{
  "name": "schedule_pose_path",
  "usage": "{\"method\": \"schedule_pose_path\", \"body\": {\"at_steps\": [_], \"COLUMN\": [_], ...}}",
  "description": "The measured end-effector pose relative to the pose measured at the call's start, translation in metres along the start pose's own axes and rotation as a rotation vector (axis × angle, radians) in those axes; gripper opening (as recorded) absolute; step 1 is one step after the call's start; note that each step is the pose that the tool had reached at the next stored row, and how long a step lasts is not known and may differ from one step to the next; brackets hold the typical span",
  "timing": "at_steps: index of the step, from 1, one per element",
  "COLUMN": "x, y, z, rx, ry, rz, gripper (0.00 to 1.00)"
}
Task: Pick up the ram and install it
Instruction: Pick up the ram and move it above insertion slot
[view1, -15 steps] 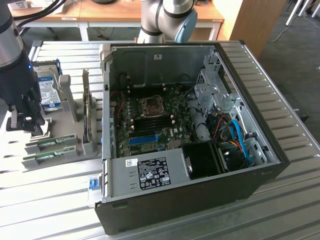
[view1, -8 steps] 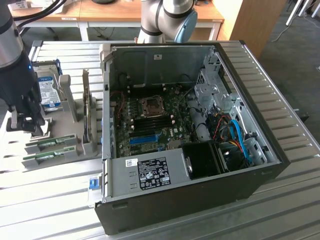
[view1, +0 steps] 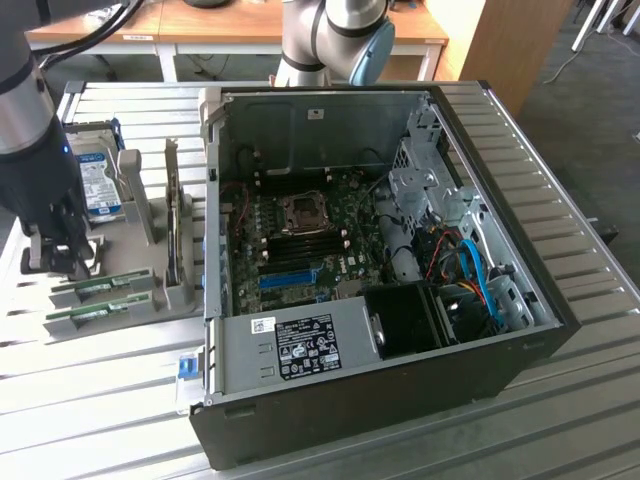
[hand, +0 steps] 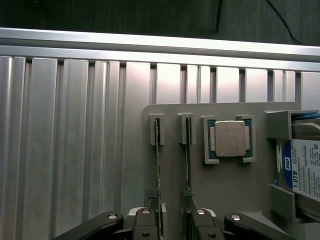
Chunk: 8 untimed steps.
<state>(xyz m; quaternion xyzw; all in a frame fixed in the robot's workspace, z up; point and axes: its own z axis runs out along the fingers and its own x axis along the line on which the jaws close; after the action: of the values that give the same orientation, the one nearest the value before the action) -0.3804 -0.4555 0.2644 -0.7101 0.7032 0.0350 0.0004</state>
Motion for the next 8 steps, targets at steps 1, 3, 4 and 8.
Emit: {"method": "schedule_pose_path", "body": {"at_steps": [1, 3, 4, 8], "x": [0.000, 0.000, 0.001, 0.001], "y": [-0.0001, -0.0003, -0.0004, -0.0007], "z": [0.0017, 0.0054, 0.0072, 0.0144], "rx": [-0.0001, 0.0001, 0.0001, 0.0001], "ry": [0.0000, -0.0001, -0.0001, 0.0000], "rz": [0.000, 0.000, 0.000, 0.000], "gripper": [0.31, 0.31, 0.31, 0.31]}}
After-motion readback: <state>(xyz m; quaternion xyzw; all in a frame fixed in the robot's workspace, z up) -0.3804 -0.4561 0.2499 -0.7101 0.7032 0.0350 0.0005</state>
